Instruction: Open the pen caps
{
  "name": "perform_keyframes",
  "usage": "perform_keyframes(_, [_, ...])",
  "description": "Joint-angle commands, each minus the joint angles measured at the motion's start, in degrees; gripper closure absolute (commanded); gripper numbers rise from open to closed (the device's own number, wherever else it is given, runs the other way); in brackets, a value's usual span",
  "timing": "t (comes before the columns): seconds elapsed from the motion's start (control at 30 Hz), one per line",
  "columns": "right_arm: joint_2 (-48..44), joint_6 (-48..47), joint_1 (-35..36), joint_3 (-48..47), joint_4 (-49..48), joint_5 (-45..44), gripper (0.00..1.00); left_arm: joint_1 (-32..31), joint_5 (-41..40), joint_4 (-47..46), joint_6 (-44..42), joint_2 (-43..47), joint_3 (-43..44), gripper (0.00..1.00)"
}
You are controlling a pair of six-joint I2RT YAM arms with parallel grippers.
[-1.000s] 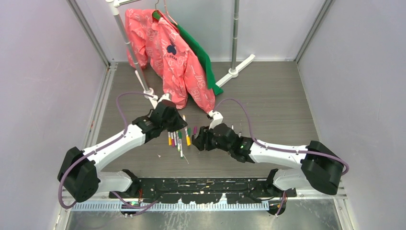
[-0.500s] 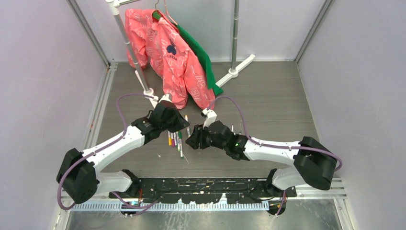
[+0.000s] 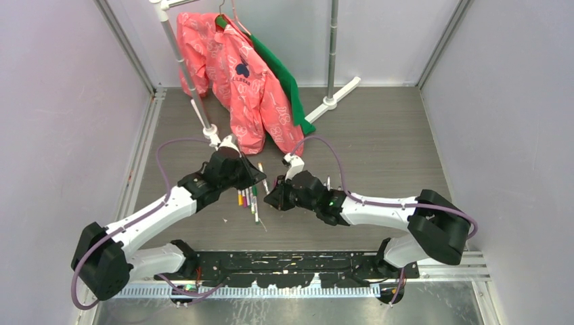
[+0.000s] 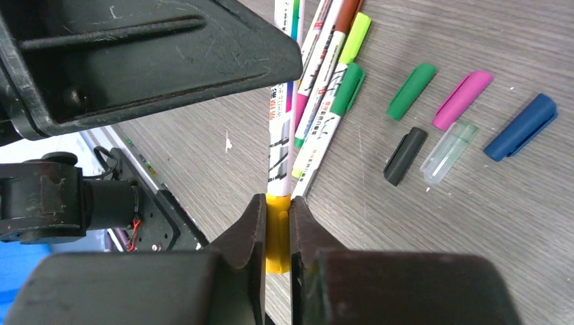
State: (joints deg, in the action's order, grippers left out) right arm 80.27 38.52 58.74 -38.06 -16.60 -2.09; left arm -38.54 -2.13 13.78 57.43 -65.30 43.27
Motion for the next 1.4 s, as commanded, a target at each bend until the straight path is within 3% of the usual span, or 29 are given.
perform_keyframes(0.0, [-0.6,0.4,1.6,-1.7,-5.5,1.3,0.99,-1.0,0.3,-2.6,1.6,3.5,-2.0,0.97])
perform_keyframes(0.07, [-1.1,0.5,2.8,-1.6,-5.0,0.9,0.99,-1.2,-0.5,-2.1,2.4,5.2,-3.3,0.8])
perform_keyframes(0.13, [-1.6,0.5,4.4,-1.4,-4.2,-0.5,0.99,-2.0,-1.6,-1.4,3.2,7.2,-4.7,0.7])
perform_keyframes(0.37, [-3.2,0.4,11.5,-0.8,-1.7,-7.6,0.99,-7.7,-6.2,2.3,5.8,13.7,-7.4,0.64])
perform_keyframes(0.57, [-4.6,0.7,20.1,0.1,-0.3,-17.4,0.99,-15.0,-11.8,5.0,8.8,19.2,-10.3,0.72])
perform_keyframes(0.73, [-5.1,1.4,26.1,0.3,0.9,-25.1,0.99,-22.2,-16.9,6.6,11.6,22.0,-12.4,1.0])
perform_keyframes(1.13, [-1.1,5.4,40.8,1.0,3.0,-42.3,0.99,-40.5,-32.8,6.1,23.6,23.2,-17.3,1.0])
perform_keyframes(1.37, [0.0,4.5,45.7,1.1,3.2,-48.0,0.99,-44.1,-36.6,7.8,23.8,18.6,-12.2,1.0])
